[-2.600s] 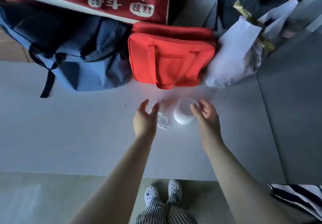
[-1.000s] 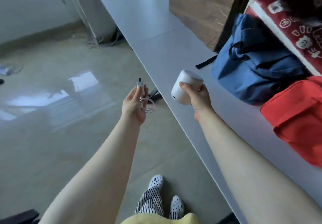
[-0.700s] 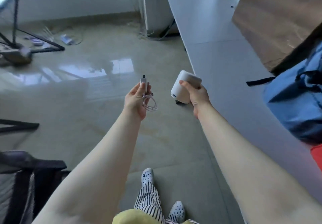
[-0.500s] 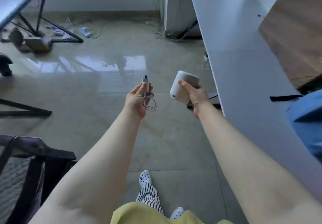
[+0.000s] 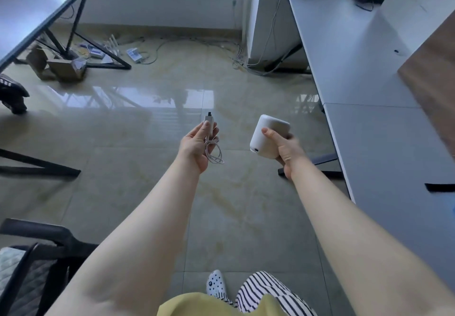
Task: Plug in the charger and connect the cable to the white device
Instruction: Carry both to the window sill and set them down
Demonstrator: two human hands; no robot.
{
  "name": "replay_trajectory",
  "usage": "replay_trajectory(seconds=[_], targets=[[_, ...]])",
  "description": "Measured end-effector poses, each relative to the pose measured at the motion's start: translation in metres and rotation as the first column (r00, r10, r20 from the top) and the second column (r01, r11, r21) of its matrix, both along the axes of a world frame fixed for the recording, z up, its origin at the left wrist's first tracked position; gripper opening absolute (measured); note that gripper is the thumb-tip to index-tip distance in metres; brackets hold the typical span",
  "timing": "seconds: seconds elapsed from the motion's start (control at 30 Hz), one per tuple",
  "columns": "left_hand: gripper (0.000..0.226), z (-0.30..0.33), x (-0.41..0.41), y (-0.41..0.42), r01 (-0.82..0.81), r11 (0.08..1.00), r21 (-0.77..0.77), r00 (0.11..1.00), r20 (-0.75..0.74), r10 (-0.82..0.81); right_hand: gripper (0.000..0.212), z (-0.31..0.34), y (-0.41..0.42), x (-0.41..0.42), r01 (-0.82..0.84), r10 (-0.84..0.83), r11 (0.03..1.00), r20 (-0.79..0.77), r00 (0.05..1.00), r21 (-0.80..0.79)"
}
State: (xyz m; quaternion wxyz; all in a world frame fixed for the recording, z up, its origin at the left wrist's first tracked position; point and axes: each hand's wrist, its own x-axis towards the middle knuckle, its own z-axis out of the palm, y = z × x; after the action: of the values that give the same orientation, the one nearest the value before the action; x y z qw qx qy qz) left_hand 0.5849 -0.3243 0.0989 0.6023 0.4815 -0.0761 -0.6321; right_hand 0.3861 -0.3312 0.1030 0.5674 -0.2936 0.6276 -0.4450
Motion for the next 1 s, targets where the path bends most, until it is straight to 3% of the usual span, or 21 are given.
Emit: replay_trajectory(seconds=[0.1, 1.0], targets=[[0.043, -0.003, 0.009, -0.02, 0.017, 1.0, 0.024, 1.0, 0.014, -0.018, 0.024, 0.0, -0.021, 0.009, -0.011, 0.011, 1.0, 0.001, 1.0, 0.007], [0.043, 0.014, 0.114, -0.346, -0.13, 0.991, 0.016, 0.991, 0.028, 0.129, 0.017, 0.025, -0.367, 0.118, -0.251, 0.25, 0.968, 0.041, 0.967, 0.024]])
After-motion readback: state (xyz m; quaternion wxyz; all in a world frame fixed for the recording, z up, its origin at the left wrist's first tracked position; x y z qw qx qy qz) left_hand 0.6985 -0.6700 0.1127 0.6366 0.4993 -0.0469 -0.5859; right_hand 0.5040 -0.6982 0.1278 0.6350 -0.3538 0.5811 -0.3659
